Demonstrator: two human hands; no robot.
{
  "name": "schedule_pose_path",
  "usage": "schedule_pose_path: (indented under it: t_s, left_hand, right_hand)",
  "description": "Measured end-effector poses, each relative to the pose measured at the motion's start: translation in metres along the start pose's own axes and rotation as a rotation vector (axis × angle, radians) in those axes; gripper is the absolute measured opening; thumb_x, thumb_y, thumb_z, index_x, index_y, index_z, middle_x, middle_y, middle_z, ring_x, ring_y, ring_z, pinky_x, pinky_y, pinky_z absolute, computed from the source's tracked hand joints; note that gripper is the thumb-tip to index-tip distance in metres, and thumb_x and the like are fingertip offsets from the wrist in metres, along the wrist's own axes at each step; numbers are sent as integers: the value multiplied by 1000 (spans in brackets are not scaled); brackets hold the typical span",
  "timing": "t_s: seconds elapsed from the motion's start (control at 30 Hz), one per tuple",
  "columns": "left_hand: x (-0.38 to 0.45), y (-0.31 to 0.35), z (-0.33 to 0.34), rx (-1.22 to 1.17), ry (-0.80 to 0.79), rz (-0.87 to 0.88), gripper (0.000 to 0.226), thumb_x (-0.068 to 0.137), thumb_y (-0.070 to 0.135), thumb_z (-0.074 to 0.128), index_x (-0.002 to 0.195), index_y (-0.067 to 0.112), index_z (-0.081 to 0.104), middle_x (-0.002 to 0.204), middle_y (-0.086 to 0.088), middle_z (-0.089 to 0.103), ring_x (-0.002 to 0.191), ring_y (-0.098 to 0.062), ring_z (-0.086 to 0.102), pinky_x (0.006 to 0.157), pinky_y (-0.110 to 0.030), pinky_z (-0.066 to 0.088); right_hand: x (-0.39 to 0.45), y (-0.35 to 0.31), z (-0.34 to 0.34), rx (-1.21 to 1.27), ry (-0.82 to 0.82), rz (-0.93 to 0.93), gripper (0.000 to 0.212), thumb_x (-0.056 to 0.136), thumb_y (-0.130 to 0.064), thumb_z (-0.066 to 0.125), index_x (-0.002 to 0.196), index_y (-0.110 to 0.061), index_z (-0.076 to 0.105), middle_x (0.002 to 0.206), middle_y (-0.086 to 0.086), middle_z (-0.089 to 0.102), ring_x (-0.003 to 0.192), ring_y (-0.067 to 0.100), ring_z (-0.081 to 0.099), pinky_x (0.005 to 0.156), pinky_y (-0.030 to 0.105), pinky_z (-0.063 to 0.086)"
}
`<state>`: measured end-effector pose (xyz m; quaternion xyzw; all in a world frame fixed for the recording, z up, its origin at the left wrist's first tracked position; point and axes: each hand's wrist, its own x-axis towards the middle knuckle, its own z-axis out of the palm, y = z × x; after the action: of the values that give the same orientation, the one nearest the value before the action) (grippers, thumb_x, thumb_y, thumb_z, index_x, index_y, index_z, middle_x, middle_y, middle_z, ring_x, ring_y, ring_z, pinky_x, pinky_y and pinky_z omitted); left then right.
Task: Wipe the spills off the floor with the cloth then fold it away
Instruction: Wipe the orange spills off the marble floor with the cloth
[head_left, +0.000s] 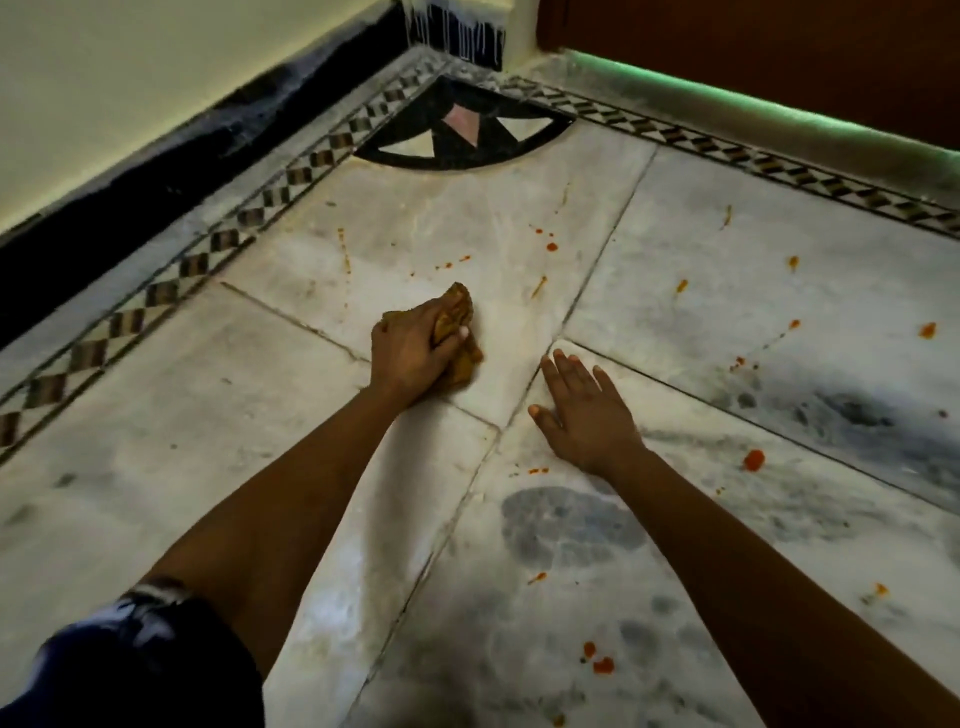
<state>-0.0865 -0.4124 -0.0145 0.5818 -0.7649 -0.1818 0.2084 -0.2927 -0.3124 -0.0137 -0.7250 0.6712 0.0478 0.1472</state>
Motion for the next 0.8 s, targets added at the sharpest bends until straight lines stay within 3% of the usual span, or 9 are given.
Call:
schedule_pose_path:
  t_s: [0.07, 0.13, 0.2, 0.27, 0.33, 0.5, 0.63, 0.7, 0.8]
  left_hand:
    - [11, 1, 20, 89, -125, -31, 66, 82, 63, 26, 142, 37, 33, 140, 2, 49, 132, -26, 40, 106, -52, 22]
    - [8, 8, 34, 195, -197, 8, 69, 82, 65, 17, 145, 40, 23, 151, 6, 34, 142, -24, 21, 109, -60, 5]
    - [-7, 3, 37, 293, -240, 219, 74, 80, 69, 11, 146, 37, 22, 154, 6, 28, 144, -23, 16, 109, -62, 0]
    - [-18, -17, 33, 339, -275, 394, 71, 81, 69, 15, 145, 39, 18, 155, 4, 25, 144, -22, 17, 110, -60, 1]
    - [-6, -36, 25, 338, -247, 364, 68, 83, 67, 18, 145, 40, 14, 155, 5, 23, 144, -21, 18, 111, -57, 2]
    - [59, -16, 41, 388, -227, 3, 61, 92, 62, 23, 147, 42, 7, 159, 8, 4, 146, -20, -1, 109, -61, -5]
    - [27, 1, 47, 460, -267, 205, 65, 86, 63, 6, 146, 39, -3, 159, 6, 1, 146, -19, 0, 110, -61, -8]
    - [0, -16, 35, 417, -291, 321, 63, 85, 62, 8, 144, 42, -3, 158, 6, 6, 146, -19, 4, 111, -58, -6]
    - [8, -48, 16, 424, -270, 215, 63, 87, 61, 12, 145, 40, 1, 158, 4, 11, 146, -22, 9, 111, -59, -2]
  right_hand:
    - [9, 3, 7, 33, 6, 39, 64, 99, -46, 21, 150, -14, 1, 159, 6, -2, 146, 17, -2, 116, 33, -5]
    - [21, 1, 13, 67, 47, 83, 70, 94, -53, 14, 150, -13, 3, 159, 6, 0, 146, 17, -1, 116, 33, -4]
    - [33, -7, 20, 144, 140, 143, 83, 81, -59, 0, 150, -12, 8, 159, 7, 4, 146, 17, 3, 116, 33, -2]
    - [45, -14, 25, 207, 182, 182, 78, 84, -54, 4, 150, -13, 7, 159, 6, 3, 146, 18, 2, 116, 32, -2]
    - [55, -18, 32, 200, 166, 176, 74, 85, -51, 6, 150, -15, 3, 159, 5, -2, 146, 18, -2, 115, 33, -6]
    - [61, -21, 45, 143, 293, 184, 77, 83, -52, -2, 150, -15, 11, 158, 6, 5, 146, 20, 5, 114, 33, -6]
    - [64, -21, 47, 152, 322, 173, 69, 89, -45, 8, 148, -12, 22, 156, 9, 17, 144, 23, 17, 113, 34, -2]
    - [66, -21, 48, 137, 321, 199, 65, 91, -41, 15, 146, -10, 27, 154, 12, 23, 142, 26, 25, 112, 37, 3]
    - [65, -25, 47, 113, 335, 226, 61, 91, -37, 25, 143, -7, 36, 149, 16, 33, 137, 29, 35, 111, 41, 12]
